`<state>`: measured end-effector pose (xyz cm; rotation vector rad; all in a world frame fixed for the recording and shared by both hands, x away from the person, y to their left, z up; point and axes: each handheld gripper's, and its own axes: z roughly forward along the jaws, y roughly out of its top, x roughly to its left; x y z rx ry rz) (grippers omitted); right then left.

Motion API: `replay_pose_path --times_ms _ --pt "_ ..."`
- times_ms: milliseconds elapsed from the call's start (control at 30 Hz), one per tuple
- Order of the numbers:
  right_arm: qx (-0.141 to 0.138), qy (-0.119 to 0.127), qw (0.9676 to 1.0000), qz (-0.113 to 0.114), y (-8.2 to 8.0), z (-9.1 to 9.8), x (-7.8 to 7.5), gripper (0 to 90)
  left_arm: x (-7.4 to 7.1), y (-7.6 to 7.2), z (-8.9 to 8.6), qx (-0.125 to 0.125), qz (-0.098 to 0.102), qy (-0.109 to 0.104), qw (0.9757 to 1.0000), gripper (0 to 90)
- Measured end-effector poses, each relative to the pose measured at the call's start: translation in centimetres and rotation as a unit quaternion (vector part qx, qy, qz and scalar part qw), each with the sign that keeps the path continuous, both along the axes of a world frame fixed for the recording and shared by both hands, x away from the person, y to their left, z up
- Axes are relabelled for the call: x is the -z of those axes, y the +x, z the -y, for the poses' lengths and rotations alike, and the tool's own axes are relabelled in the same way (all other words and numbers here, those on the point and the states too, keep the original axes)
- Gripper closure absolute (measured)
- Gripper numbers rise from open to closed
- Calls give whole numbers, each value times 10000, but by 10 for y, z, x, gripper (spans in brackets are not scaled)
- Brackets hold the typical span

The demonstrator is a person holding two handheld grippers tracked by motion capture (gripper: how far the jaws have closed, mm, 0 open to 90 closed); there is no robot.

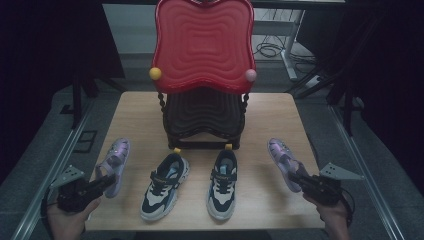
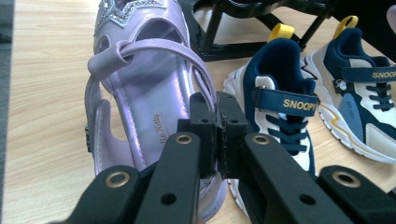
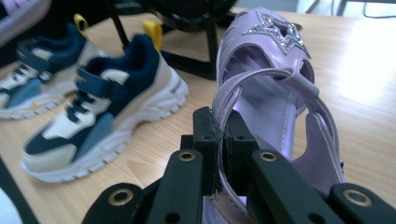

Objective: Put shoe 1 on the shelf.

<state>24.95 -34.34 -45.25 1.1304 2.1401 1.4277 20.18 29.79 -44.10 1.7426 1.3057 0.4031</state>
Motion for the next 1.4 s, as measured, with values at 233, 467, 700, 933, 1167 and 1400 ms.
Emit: replay_pose_path --times_ms 233,467,700,933,1167,1400 --pt "-97 77 9998 155 5 -15 -8 860 -3 6 11 98 88 -40 9999 873" --pt "-196 213 9995 134 12 -26 -6 860 -10 13 24 248 235 -46 9994 874" --pt "-251 209 9993 199 13 -35 -9 860 -13 18 36 392 334 -80 9986 873" --pt "-311 212 9992 163 17 -42 -7 860 -13 21 41 450 339 -92 9984 873" --pt "-436 216 9986 228 19 -51 -9 860 -14 24 45 502 376 -78 9980 873" --pt "-548 241 9978 293 18 -60 -14 860 -20 24 49 559 495 -91 9972 874"
